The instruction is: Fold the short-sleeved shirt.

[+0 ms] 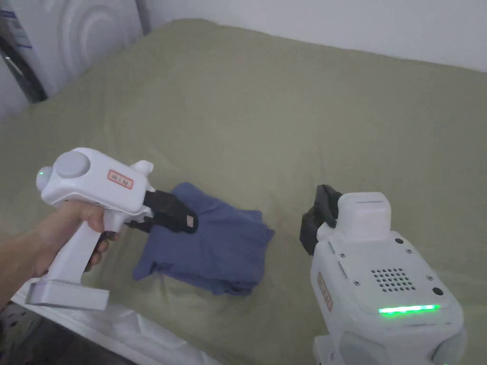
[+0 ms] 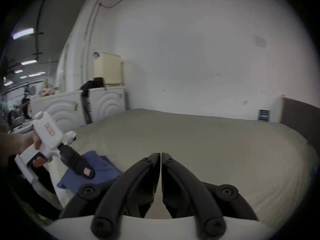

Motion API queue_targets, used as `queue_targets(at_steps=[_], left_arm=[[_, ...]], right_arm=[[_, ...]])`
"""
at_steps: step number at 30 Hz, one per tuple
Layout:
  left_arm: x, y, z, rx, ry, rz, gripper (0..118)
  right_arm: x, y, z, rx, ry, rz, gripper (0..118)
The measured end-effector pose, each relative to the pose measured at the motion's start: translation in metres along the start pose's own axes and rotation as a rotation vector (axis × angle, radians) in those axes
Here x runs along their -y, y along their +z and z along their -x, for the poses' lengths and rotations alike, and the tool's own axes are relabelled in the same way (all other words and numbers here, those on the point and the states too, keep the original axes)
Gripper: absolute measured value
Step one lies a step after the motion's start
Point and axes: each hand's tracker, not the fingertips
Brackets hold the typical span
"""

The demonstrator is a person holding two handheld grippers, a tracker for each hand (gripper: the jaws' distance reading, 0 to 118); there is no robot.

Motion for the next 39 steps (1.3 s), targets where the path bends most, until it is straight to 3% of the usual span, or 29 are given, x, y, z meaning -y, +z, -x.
queue_targets(at_steps=[3, 6, 11, 15, 22, 23, 24, 26, 32, 34, 35, 36, 37, 38, 39], left_arm=[[-0.027, 0.036, 0.041, -0.079, 0.006, -0.015, 39], [-0.056, 0.061, 0.071, -0.140, 0.019, -0.010, 39], [-0.137, 0.090, 0.143, -0.262, -0.020, 0.032, 39], [-0.159, 0.085, 0.155, -0.325, -0.030, 0.035, 39], [-0.189, 0.067, 0.179, -0.370, -0.090, 0.117, 40], [-0.187, 0.070, 0.183, -0.374, -0.094, 0.120, 46], [-0.188, 0.070, 0.182, -0.384, -0.102, 0.119, 64], [-0.183, 0.074, 0.176, -0.497, -0.159, 0.093, 118], [-0.165, 0.120, 0.139, -0.556, -0.189, -0.051, 118], [-0.150, 0.132, 0.106, -0.595, -0.171, -0.148, 108], [-0.144, 0.136, 0.092, -0.599, -0.171, -0.222, 74], [-0.136, 0.138, 0.077, -0.592, -0.218, -0.270, 26], [-0.124, 0.133, 0.055, -0.625, -0.268, -0.321, 2], [-0.113, 0.131, 0.032, -0.622, -0.287, -0.368, 2], [-0.103, 0.128, 0.011, -0.531, -0.267, -0.394, 2]], right_arm=[[-0.003, -0.044, 0.048, -0.113, 0.033, 0.005, 8], [-0.005, -0.083, 0.093, -0.197, 0.017, 0.013, 8], [0.000, -0.133, 0.146, -0.275, 0.032, 0.043, 8], [0.009, -0.166, 0.168, -0.306, 0.009, 0.071, 8], [0.015, -0.187, 0.180, -0.322, 0.053, 0.088, 8], [0.014, -0.187, 0.179, -0.324, 0.055, 0.085, 8], [0.012, -0.187, 0.179, -0.325, 0.052, 0.089, 8], [0.008, -0.183, 0.176, -0.332, 0.042, 0.105, 8], [-0.005, -0.149, 0.152, -0.324, 0.026, 0.113, 8], [-0.011, -0.129, 0.135, -0.318, 0.008, 0.106, 8], [-0.015, -0.120, 0.127, -0.310, 0.006, 0.105, 8], [-0.019, -0.107, 0.114, -0.297, -0.009, 0.096, 8], [-0.024, -0.094, 0.100, -0.279, -0.042, 0.088, 8], [-0.029, -0.083, 0.087, -0.274, -0.053, 0.094, 8], [-0.034, -0.067, 0.069, -0.253, -0.068, 0.089, 8]])
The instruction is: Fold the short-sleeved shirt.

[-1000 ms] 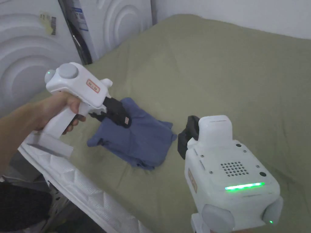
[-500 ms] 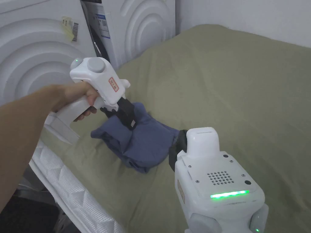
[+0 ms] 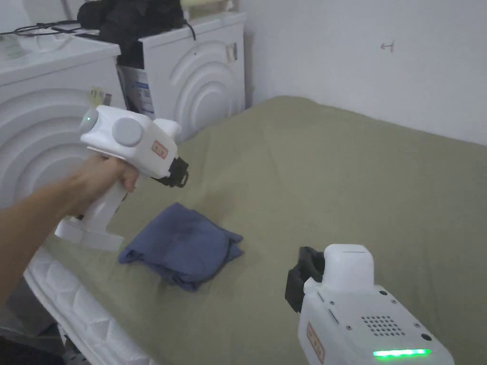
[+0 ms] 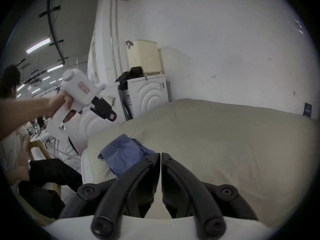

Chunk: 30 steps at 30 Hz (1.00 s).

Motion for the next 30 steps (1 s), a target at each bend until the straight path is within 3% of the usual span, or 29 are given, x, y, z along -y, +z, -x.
queue_targets(at_steps=[1, 6, 9, 12, 16, 21, 27, 30], left_arm=[[0.003, 0.010, -0.023, 0.086, 0.021, -0.027, 2], [0.029, 0.055, -0.170, 0.222, -0.027, -0.234, 3], [0.058, 0.086, -0.278, 0.262, -0.027, -0.361, 4], [0.090, 0.117, -0.377, 0.286, -0.069, -0.445, 4], [0.126, 0.143, -0.470, 0.264, -0.083, -0.596, 4], [0.142, 0.163, -0.523, 0.201, -0.149, -0.737, 4], [0.148, 0.181, -0.531, 0.185, -0.205, -0.761, 4], [0.151, 0.184, -0.524, 0.176, -0.224, -0.766, 4]], right_arm=[[-0.003, 0.021, -0.012, 0.054, -0.025, -0.022, 8], [-0.026, 0.131, -0.078, 0.198, -0.028, -0.084, 8], [-0.038, 0.197, -0.115, 0.288, -0.044, -0.102, 8], [-0.046, 0.257, -0.146, 0.419, 0.033, -0.126, 8], [-0.053, 0.320, -0.178, 0.540, 0.036, -0.132, 8], [-0.056, 0.360, -0.200, 0.671, 0.094, -0.179, 8], [-0.059, 0.380, -0.208, 0.721, 0.021, -0.261, 8], [-0.060, 0.379, -0.207, 0.717, 0.029, -0.257, 8]])
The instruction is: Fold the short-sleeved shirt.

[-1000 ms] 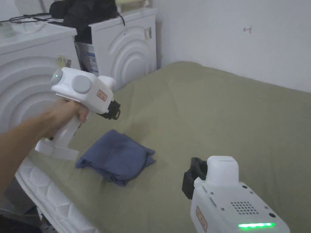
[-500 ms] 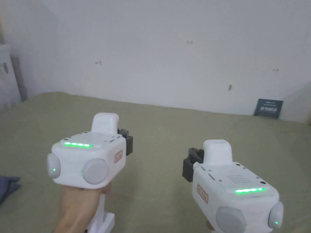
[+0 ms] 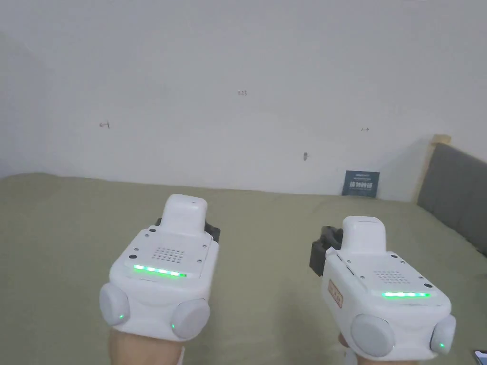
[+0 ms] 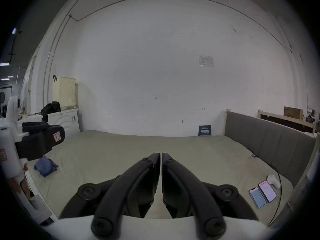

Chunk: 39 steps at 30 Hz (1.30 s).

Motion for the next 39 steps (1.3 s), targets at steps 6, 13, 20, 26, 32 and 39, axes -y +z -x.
queue_targets(at_steps=[6, 13, 20, 26, 32, 39], left_arm=[[0.000, -0.002, 0.014, 0.004, 0.024, 0.015, 6], [-0.003, -0.004, 0.017, -0.055, 0.041, 0.011, 111], [0.005, 0.003, 0.029, -0.053, 0.055, -0.007, 118], [-0.006, 0.006, 0.027, -0.079, 0.070, -0.015, 118], [-0.005, 0.008, 0.027, -0.082, 0.050, -0.028, 118], [-0.003, 0.008, 0.025, -0.077, 0.042, -0.019, 118]], right_arm=[[-0.002, 0.000, 0.008, 0.000, 0.002, -0.021, 8], [-0.008, -0.001, 0.007, 0.026, -0.018, -0.053, 98], [-0.007, 0.011, 0.008, 0.039, -0.055, -0.079, 118], [-0.006, 0.015, 0.012, 0.047, -0.034, -0.072, 118], [-0.009, 0.010, 0.008, 0.047, -0.041, -0.072, 118], [-0.006, 0.009, 0.011, 0.038, -0.025, -0.060, 118]])
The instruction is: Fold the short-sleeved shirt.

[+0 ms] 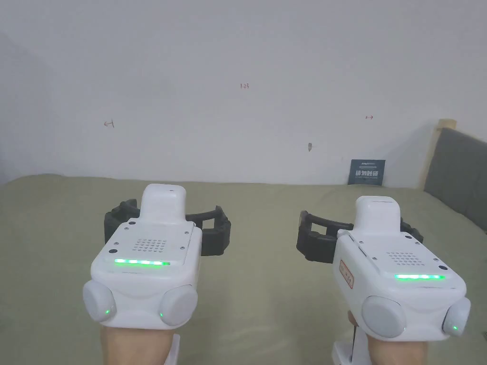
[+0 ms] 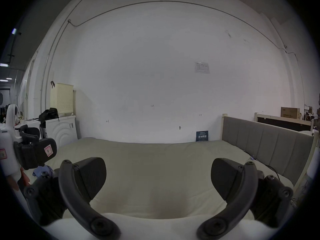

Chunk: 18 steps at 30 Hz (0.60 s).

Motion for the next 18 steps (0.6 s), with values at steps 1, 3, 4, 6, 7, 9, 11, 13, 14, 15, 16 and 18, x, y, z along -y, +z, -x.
queue_targets(at_steps=[1, 3, 4, 6, 7, 9, 11, 13, 14, 15, 16, 18], left_arm=[[0.0003, 0.0001, -0.0001, -0.001, 0.001, 0.000, 118], [-0.0001, -0.0011, -0.0019, -0.009, -0.008, 0.008, 118], [0.0000, -0.0015, -0.0025, -0.013, -0.014, 0.011, 118], [-0.0002, -0.0027, -0.0028, -0.015, -0.014, 0.015, 118], [-0.0001, -0.0027, -0.0027, -0.014, -0.013, 0.015, 118], [0.0007, -0.0024, -0.0025, -0.015, -0.014, 0.015, 118], [0.0008, -0.0024, -0.0025, -0.016, -0.017, 0.019, 118], [0.0016, -0.0017, -0.0013, -0.011, -0.013, 0.025, 118], [0.0021, -0.0018, -0.0012, -0.013, -0.011, 0.025, 118], [0.0024, -0.0013, -0.0009, -0.016, -0.012, 0.024, 118], [0.0026, -0.0009, -0.0006, -0.017, -0.012, 0.023, 118], [0.0028, -0.0008, -0.0001, -0.015, -0.015, 0.024, 118]], right_arm=[[-0.0002, -0.0007, -0.0014, -0.003, -0.001, 0.003, 118], [0.0003, -0.0011, -0.0017, -0.002, -0.003, 0.004, 118], [0.0004, -0.0012, -0.0013, -0.001, -0.004, 0.004, 118], [0.0000, -0.0018, -0.0025, -0.004, -0.005, 0.002, 118], [0.0000, -0.0018, -0.0022, -0.003, -0.003, 0.000, 118], [-0.0007, -0.0021, -0.0019, -0.005, 0.004, -0.002, 118], [-0.0009, -0.0030, -0.0016, -0.004, 0.007, -0.001, 118], [-0.0005, -0.0032, -0.0019, -0.005, 0.008, 0.000, 118], [-0.0003, -0.0032, -0.0019, -0.004, 0.009, 0.001, 118], [0.0002, -0.0035, -0.0019, -0.007, 0.010, 0.000, 118], [0.0007, -0.0039, -0.0015, -0.006, 0.013, -0.003, 118], [0.0014, -0.0033, -0.0007, 0.003, 0.026, -0.005, 118]])
